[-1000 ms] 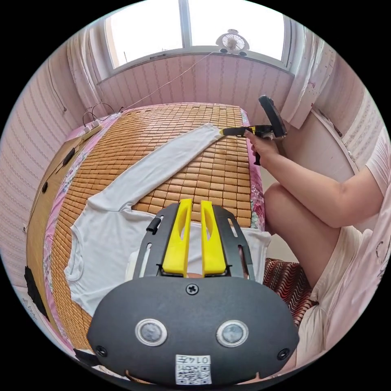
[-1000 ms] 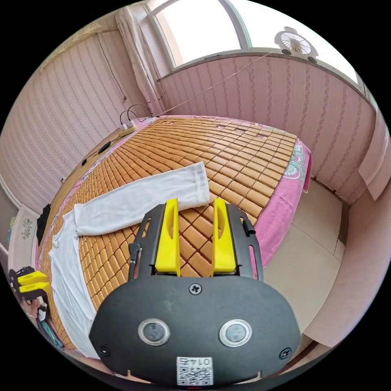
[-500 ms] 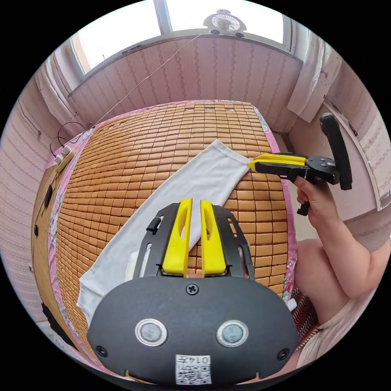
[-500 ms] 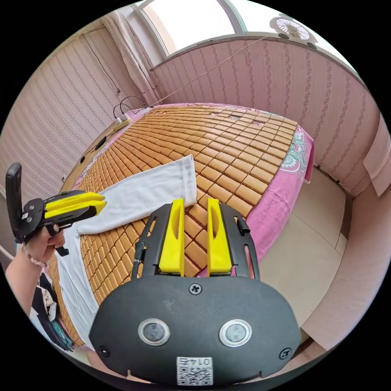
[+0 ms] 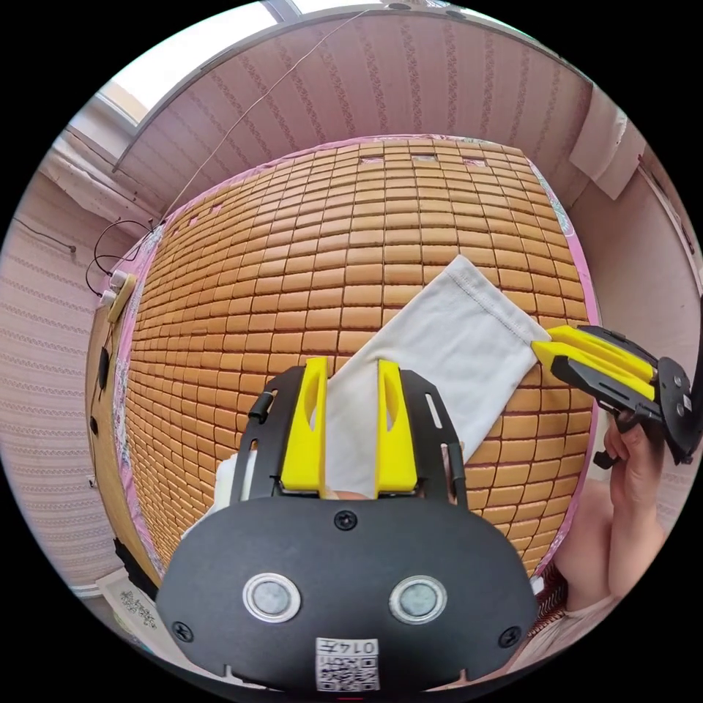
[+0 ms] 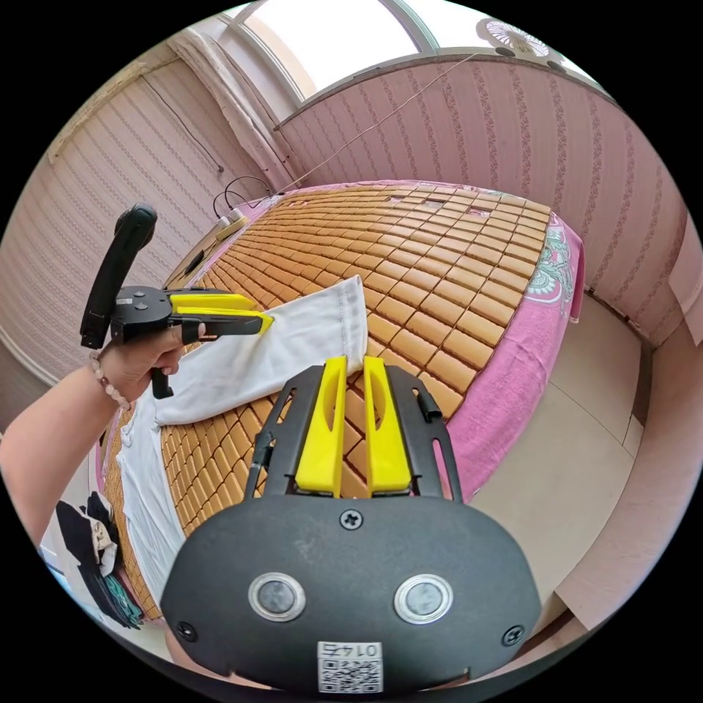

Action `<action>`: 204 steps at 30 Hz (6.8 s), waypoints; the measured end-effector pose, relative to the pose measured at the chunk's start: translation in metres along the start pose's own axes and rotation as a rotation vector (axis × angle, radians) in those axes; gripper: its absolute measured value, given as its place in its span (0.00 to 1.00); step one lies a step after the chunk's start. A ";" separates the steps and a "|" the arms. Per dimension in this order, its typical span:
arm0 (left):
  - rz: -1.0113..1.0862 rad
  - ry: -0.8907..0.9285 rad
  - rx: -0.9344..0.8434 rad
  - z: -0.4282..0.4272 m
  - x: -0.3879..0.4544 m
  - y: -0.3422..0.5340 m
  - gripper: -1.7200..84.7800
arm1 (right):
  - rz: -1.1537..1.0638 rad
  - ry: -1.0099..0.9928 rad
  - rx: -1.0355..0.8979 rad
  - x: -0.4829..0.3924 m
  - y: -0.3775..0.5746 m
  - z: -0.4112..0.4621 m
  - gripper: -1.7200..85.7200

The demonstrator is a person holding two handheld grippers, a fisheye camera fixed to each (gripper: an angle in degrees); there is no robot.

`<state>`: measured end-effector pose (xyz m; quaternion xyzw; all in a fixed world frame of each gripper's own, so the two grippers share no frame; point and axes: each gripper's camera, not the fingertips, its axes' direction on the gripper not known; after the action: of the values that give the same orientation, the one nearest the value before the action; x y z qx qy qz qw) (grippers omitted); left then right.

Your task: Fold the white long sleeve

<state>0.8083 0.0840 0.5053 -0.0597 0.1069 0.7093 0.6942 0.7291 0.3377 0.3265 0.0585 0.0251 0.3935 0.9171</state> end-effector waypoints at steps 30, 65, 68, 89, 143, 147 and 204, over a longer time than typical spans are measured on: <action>-0.074 -0.121 0.029 -0.107 -0.016 0.142 0.01 | -0.330 -0.397 0.241 -0.088 -0.018 -0.037 0.03; -1.129 0.161 0.262 -0.132 -0.001 0.944 0.03 | -1.367 -0.420 -0.462 -0.551 0.238 0.000 0.11; -1.155 0.127 0.274 -0.128 -0.050 0.968 0.04 | -1.332 -0.301 -0.400 -0.577 0.186 0.029 0.11; -1.202 0.035 0.193 -0.032 -0.322 0.992 0.10 | -0.974 -0.056 -0.368 -0.711 -0.025 0.258 0.05; -0.982 0.171 0.244 -0.191 0.042 1.026 0.03 | -1.183 -0.299 -0.459 -0.545 0.189 -0.025 0.14; -0.898 0.201 0.156 -0.152 0.050 0.945 0.09 | -1.222 -0.268 -0.509 -0.590 0.220 0.012 0.15; -0.635 0.150 0.332 -0.198 0.164 0.829 0.03 | -1.391 -0.131 -0.613 -0.797 0.223 0.092 0.02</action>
<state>-0.0361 0.1864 0.3323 -0.0284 0.2472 0.4253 0.8702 0.0285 -0.0956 0.4461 -0.2046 -0.1084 -0.2897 0.9287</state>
